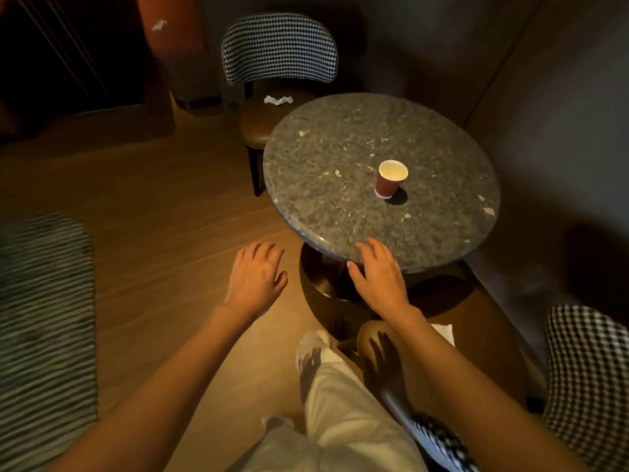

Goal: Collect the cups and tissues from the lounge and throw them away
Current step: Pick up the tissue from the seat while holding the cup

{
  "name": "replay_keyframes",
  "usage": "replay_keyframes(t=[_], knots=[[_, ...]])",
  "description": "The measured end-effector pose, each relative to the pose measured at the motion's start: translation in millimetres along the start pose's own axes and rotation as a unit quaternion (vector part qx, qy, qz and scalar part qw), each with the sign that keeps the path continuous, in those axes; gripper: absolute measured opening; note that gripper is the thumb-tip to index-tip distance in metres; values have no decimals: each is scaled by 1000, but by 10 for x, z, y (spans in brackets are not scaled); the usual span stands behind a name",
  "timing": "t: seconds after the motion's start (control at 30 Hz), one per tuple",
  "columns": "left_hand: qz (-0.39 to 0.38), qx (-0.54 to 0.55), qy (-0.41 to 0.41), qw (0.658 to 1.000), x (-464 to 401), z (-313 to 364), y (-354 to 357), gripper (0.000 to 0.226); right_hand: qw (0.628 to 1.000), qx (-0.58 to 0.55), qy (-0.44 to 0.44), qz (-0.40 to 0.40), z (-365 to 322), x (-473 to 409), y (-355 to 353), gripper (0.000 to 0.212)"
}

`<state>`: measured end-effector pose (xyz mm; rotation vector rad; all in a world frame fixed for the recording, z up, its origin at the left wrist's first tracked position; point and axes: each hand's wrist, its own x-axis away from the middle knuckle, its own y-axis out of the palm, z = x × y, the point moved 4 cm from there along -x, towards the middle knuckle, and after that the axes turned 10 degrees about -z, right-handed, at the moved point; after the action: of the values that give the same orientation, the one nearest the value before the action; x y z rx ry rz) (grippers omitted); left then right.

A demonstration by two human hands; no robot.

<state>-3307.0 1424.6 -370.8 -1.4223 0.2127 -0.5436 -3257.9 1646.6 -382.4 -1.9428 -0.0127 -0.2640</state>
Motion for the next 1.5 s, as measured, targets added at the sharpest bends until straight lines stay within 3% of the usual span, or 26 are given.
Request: replay_keyframes(t=[0.37, 0.57, 0.77, 1.17, 1.33, 1.5], knots=[[-21, -4, 83, 996, -1996, 130, -415, 52, 986, -132, 75, 67, 845, -1521, -599, 61], [-71, -18, 142, 987, -2742, 337, -328, 55, 901, -349, 230, 113, 1419, -1817, -430, 90], [-115, -51, 208, 970, -3429, 401, -228, 53, 836, -438, 295, 146, 1455, -2075, -21, 94], [-173, -97, 316, 928, -4114, 317, -92, 53, 762, -421, 379, 314, 1194, -2515, 86, 76], [-183, -102, 364, 907, -4142, 603, -50, 55, 772, -354, 382, 365, 1207, -2211, -104, 80], [-179, -85, 426, 883, -3967, 1239, -35, 55, 741, -319, 418, 418, 1290, -1542, -391, 74]])
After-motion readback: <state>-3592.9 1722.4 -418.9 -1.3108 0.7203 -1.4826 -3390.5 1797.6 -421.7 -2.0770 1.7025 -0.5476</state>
